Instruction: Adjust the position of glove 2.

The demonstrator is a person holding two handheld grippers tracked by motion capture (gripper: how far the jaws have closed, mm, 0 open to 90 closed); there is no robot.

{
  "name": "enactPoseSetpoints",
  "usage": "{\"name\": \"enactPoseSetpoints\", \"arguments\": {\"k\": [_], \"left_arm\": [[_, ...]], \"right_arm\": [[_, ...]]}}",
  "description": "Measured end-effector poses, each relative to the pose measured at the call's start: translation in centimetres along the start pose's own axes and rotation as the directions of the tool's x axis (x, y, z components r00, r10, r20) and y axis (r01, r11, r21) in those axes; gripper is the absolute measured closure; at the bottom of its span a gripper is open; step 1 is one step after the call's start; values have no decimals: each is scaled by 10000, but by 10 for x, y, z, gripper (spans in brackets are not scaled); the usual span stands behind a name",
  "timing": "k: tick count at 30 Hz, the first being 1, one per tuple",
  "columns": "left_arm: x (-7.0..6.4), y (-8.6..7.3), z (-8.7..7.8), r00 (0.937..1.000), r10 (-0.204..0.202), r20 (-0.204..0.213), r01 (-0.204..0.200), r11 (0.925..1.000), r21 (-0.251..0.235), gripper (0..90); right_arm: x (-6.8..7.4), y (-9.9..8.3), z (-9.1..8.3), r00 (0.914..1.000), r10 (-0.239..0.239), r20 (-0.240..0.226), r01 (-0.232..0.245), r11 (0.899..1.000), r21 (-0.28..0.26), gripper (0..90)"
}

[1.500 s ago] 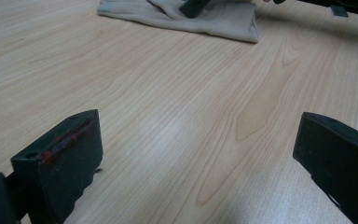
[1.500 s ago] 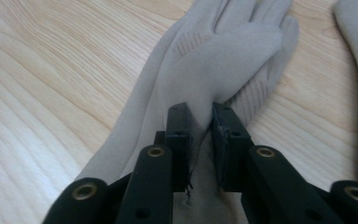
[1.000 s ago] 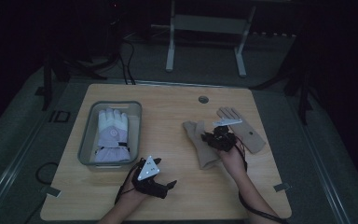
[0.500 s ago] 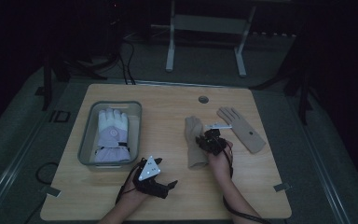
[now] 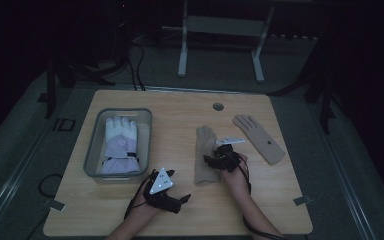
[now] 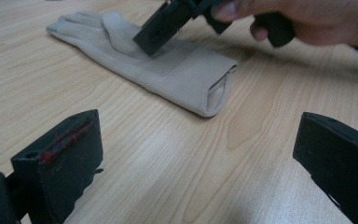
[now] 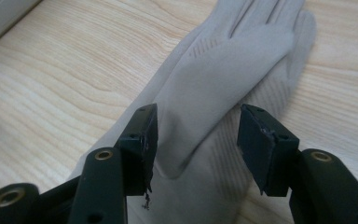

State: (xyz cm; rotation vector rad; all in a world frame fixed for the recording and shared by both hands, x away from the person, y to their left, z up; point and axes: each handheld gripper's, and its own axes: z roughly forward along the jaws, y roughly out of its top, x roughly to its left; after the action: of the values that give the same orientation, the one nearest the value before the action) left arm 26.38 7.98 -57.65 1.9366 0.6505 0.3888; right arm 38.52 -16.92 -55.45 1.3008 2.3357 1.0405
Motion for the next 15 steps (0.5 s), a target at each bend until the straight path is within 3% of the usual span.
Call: {"name": "enactPoseSetpoints", "arguments": {"k": [6,15], "left_arm": [[3,0,1,9999,-159,35,159,9999,12,17],[1,1,2,10000,-37,-90,38,9999,100,18]], "right_arm": [[-12,5,-25,9962,-806,-330,786,9952,-576,483],[-64,10,-67,9914,-1303,120,1309,9870,-936,481]]}}
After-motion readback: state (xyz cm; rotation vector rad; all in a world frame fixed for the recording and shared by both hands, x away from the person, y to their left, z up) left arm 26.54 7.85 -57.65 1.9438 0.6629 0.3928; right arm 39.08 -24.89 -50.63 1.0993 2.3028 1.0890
